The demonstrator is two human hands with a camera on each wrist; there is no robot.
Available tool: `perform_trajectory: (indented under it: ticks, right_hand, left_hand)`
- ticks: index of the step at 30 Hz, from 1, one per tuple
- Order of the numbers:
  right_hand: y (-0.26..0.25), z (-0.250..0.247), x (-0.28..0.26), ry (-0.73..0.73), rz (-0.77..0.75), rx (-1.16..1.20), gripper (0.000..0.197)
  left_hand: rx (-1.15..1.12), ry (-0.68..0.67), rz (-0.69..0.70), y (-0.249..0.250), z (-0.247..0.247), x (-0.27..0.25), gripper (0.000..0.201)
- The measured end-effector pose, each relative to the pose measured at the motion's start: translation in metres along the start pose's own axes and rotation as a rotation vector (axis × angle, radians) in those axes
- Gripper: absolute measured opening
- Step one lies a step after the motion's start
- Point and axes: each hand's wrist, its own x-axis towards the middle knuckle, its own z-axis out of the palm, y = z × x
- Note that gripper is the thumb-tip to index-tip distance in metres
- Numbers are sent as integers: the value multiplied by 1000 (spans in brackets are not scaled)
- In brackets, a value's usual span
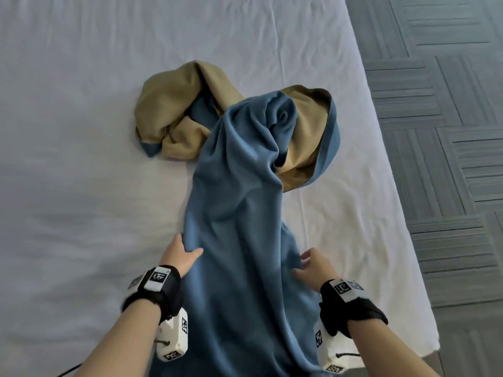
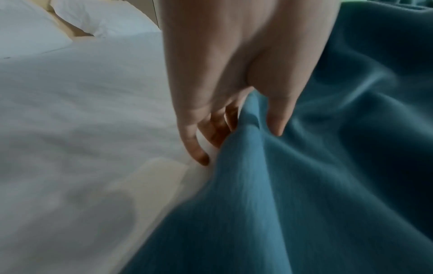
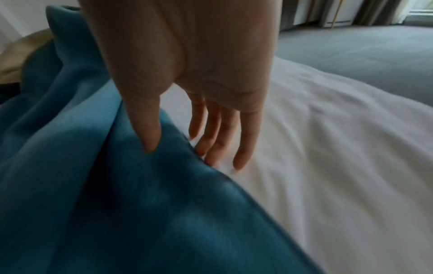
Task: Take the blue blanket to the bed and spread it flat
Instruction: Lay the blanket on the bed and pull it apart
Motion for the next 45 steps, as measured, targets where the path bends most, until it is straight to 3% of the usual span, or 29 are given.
perform_trajectory:
  ticks: [2, 4, 7, 10, 14, 17, 23, 29, 32, 35, 38, 41, 43, 45]
  right_hand:
    - [5, 21, -11, -32, -5, -20, 39]
    - [9, 38, -20, -52, -18, -35, 24]
    - [21, 57, -32, -69, 4, -47, 31]
    - [37, 65, -42, -33, 2, -20, 31]
    - [54, 68, -57, 85, -79, 32, 27]
    - [71, 64, -70, 185, -146, 72, 25]
    - [116, 44, -85, 283, -138, 82, 19]
    - [173, 50, -90, 217, -11, -32, 18]
    - [180, 68, -90, 207, -9, 32, 22]
    - [168, 76, -85, 288, -47, 191, 31]
    - [151, 78, -78, 342, -75, 303, 35]
    - [136, 78, -74, 429, -81, 446, 28]
    - [127, 81, -74, 473, -77, 504, 20]
    - [121, 87, -75, 443, -76, 543, 11]
  left_hand:
    - [-23, -24, 9, -18, 11, -12, 57]
    - [-31, -71, -6, -34, 20, -21, 47]
    - [-135, -141, -46, -51, 29, -36, 35]
    - [-289, -115, -46, -61, 38, -51, 38]
    - [-185, -108, -20, -73, 52, -72, 31]
    - [-44, 3, 44, -86, 62, -90, 17]
    - [130, 212, 27, -120, 58, -123, 25]
    - [117, 79, -51, -181, 60, -144, 45]
    - [168, 196, -72, -194, 66, -142, 53]
    - [110, 323, -6, -189, 62, -130, 37]
    - [-148, 248, 114, -182, 56, -115, 26]
    - [-320, 77, 187, -167, 59, -108, 39]
    - [-422, -88, 163, -158, 69, -109, 46]
    - [-370, -158, 146, -151, 82, -110, 54]
